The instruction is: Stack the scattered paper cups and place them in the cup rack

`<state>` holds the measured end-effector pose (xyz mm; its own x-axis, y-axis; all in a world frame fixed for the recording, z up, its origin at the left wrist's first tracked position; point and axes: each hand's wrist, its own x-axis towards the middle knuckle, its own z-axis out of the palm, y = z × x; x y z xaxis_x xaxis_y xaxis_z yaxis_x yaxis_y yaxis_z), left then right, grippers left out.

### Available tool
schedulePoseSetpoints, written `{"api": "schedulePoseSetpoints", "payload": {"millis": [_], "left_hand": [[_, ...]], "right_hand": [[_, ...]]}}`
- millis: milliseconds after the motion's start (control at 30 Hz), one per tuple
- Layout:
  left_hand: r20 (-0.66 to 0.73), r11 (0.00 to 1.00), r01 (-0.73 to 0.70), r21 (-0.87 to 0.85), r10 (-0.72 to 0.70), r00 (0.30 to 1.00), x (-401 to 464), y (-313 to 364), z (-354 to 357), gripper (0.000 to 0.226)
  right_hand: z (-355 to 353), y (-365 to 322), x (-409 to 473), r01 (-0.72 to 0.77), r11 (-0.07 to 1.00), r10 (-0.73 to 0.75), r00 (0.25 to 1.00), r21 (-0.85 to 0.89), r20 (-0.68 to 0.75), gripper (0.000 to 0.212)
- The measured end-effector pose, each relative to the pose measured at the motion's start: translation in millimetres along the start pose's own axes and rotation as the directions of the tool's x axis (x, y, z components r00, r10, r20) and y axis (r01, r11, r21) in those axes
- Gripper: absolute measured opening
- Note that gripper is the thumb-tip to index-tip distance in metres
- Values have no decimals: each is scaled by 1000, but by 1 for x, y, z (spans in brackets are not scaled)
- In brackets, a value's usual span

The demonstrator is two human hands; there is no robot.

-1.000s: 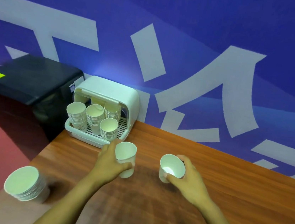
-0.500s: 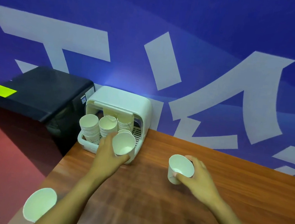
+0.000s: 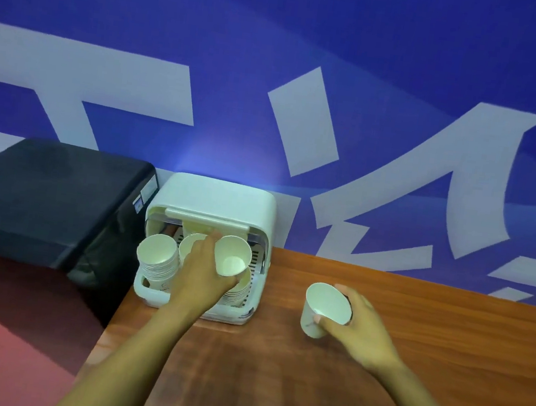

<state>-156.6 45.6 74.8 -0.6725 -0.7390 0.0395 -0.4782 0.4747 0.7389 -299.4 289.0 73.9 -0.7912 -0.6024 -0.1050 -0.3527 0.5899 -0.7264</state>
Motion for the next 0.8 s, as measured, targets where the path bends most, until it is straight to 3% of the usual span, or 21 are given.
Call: {"api": "schedulePoseSetpoints", "payload": {"millis": [167, 267, 433, 600, 800], "left_hand": [[208, 989, 0, 148, -31, 978, 7, -16, 11, 96], [255, 992, -11, 129, -23, 967, 6, -23, 9, 98], [241, 997, -8, 78, -11, 970, 1, -32, -11, 92], [199, 999, 13, 44, -22, 980, -8, -42, -32, 89], [183, 999, 22, 24, -26, 983, -17, -47, -43, 82]], "right_hand": [[4, 6, 3, -59, 998, 58, 998, -23, -24, 75], [11, 1, 4, -77, 996, 77, 997, -35, -4, 79], [27, -45, 19, 57, 998, -56, 998, -28, 19, 59], [52, -100, 37, 234, 972, -233, 972, 33, -34, 63], [82, -122, 42, 263, 963, -261, 965, 65, -36, 70]]}}
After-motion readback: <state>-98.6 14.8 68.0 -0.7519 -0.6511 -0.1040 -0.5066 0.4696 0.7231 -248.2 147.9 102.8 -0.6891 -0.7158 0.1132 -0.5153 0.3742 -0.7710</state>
